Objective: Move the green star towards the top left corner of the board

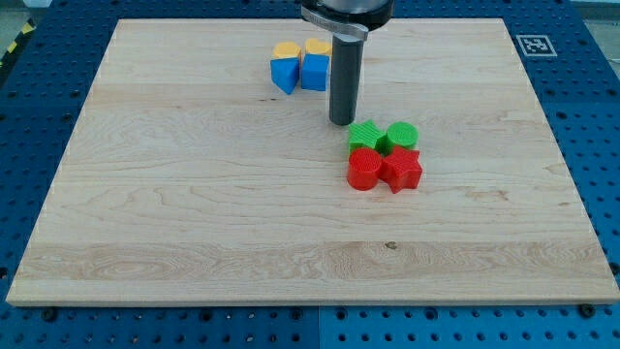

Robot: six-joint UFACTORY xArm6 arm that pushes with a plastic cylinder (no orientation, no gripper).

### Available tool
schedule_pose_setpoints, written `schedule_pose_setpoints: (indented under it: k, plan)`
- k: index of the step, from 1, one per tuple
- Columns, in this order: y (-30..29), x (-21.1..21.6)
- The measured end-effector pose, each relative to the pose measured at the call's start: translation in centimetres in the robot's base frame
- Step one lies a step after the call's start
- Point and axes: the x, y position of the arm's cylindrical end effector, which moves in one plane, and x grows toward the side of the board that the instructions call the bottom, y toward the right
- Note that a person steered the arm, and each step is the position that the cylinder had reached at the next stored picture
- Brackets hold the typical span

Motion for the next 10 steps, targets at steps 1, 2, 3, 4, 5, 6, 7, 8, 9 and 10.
schedule_pose_setpoints:
  k: [1,2,3,4,5,6,7,8,9,10]
  plan:
    - [0.2,0.0]
    - [4.1,0.0]
    - [7.7,0.8]
    - [10.3,1.8]
    - [10.7,3.2]
    - [9.9,4.9]
    - [5.6,5.7]
    - [3.9,5.7]
    - [1.6,5.7]
    - [-1.2,5.7]
